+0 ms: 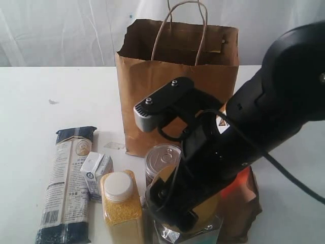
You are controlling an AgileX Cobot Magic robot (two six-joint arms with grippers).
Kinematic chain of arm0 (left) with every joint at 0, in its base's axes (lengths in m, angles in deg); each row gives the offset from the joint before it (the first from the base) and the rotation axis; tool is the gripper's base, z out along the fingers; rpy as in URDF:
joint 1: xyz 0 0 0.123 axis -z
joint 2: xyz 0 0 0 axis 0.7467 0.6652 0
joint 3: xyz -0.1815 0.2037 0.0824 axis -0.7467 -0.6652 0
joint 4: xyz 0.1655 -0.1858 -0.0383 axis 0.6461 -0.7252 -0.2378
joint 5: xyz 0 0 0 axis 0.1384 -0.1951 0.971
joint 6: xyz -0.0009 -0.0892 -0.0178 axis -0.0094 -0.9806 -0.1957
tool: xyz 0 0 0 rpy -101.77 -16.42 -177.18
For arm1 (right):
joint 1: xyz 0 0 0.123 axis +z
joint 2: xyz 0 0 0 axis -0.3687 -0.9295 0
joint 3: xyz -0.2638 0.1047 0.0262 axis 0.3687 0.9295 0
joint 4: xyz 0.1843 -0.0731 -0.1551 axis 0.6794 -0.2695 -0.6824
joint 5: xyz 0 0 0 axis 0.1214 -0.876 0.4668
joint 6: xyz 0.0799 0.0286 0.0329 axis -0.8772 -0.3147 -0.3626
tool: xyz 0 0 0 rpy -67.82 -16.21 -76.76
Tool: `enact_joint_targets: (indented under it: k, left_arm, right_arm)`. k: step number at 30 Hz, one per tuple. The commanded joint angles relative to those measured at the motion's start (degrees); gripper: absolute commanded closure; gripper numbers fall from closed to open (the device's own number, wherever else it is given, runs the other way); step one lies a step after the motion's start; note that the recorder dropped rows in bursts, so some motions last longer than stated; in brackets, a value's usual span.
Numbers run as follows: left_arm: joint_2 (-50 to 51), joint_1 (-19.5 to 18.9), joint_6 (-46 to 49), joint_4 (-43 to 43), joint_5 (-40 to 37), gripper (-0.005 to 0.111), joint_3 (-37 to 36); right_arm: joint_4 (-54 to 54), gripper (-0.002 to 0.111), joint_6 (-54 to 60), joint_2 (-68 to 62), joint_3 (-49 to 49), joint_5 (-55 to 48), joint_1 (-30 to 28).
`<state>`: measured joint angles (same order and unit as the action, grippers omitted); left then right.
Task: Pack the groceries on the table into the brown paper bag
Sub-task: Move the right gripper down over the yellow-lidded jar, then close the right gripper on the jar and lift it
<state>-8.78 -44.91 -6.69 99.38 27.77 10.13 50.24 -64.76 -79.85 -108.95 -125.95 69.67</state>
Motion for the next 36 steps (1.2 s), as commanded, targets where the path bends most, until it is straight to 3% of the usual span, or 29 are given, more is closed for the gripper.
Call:
enact_joint_targets:
  k: [1,17,20,24,28,36]
  left_arm:
    - [-0.2,0.0,0.2,0.2,-0.1,0.107,-0.4]
    - [-0.2,0.0,0.2,0.2,-0.1,0.107,-0.4]
    - [-0.2,0.0,0.2,0.2,0.0,0.107,-0.4]
    - [-0.2,0.0,0.2,0.2,0.0,0.107,-0.4]
    - [-0.2,0.0,0.2,0.2,0.0,0.107,-0.4]
    - [-0.2,0.0,0.2,0.2,0.0,0.107,-0.4]
  right_arm:
    - [-3.0,0.003,-0.2,-1.1,-0.1,-0.4,0.2]
    - [-2.5,0.005,-0.2,-3.5,-0.1,-3.1,0.2]
    - [-2.5,0.021,-0.6,-3.5,-0.1,-4.6,0.2]
    - [-2.5,0.067,-1.5,-3.5,-0.1,-5.2,0.2]
    - [-2.5,0.104,-2.3,-3.2,-0.5,-4.6,0.2]
    - [-2.6,0.108,-2.6,2.2,-3.5,-4.9,0.2]
